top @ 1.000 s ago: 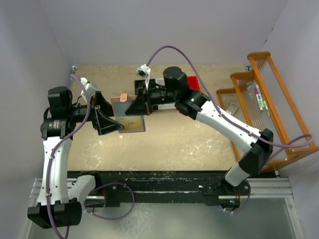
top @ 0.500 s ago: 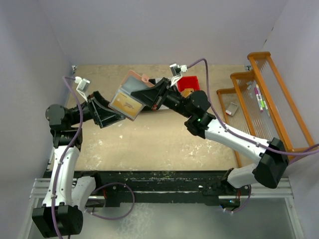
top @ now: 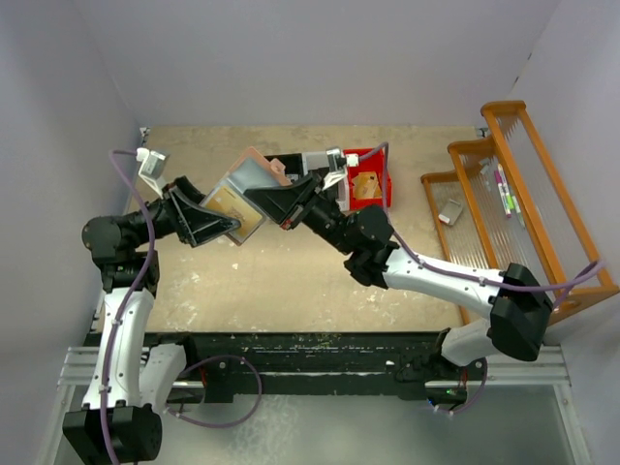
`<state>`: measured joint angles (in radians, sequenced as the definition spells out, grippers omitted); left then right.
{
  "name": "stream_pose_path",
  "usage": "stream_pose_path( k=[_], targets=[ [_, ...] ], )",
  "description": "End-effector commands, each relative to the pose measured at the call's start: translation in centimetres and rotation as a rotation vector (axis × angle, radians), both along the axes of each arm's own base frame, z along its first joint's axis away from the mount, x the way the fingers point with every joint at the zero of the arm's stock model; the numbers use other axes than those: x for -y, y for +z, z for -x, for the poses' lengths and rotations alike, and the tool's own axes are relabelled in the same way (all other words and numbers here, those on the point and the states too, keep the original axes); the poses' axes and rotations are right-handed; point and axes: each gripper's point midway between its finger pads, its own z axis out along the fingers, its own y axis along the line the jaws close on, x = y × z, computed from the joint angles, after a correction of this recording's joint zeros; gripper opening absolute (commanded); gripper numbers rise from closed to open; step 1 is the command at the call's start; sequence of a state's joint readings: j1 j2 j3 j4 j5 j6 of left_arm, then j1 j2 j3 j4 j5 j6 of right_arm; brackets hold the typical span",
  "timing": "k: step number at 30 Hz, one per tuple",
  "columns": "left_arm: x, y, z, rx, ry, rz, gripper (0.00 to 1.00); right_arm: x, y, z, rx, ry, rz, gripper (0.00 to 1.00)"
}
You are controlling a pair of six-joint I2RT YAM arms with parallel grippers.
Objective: Take the credit cards out of the card holder
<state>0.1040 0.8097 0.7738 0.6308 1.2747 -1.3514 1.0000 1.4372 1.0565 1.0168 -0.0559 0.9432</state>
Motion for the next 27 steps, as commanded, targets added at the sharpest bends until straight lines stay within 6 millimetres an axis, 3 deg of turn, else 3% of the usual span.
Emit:
stream_pose_path(
  k=[1,7,10,11,13,16,18,21,27],
  targets=[
    [0.0,1.0,0.0,0.033,0.030,0.021,0.64,2.5,3.3,0.2,0.017,-0.074,-0.170,0.00],
    [-0.2,0.7,-0.5,0.000,0.057,0.026,0.26,3.1,1.6,-0.1,-0.021,-0.119,-0.177,0.00],
    [-0.3,0.4,-1.0,-0.019,0.076,0.014,0.10,1.8,0.3,0.3,-0.022,-0.076,-0.106,0.02],
    [-0.3,0.0,-1.4,-0.038,0.087,0.003,0.06,1.5,0.0,0.6,-0.020,-0.036,-0.090,0.09],
    [-0.5,-0.4,-2.1,-0.046,0.114,-0.037,0.00,1.6,-1.0,0.6,-0.014,0.015,-0.035,0.32],
    [-0.8,-1.5,-2.7,-0.073,0.148,-0.095,0.00,2.6,-2.7,-0.1,-0.004,0.092,0.070,0.47],
    [-0.8,-1.6,-2.6,-0.061,0.133,-0.117,0.00,3.1,-3.5,-0.1,0.026,0.157,0.151,0.50],
    [-0.7,-1.9,-2.3,-0.052,0.096,-0.147,0.00,2.9,-3.3,0.0,0.083,0.246,0.259,0.44],
    [-0.7,-3.0,-2.0,-0.066,0.023,-0.215,0.00,1.2,-5.0,0.1,0.090,0.369,0.423,0.32]
  ],
)
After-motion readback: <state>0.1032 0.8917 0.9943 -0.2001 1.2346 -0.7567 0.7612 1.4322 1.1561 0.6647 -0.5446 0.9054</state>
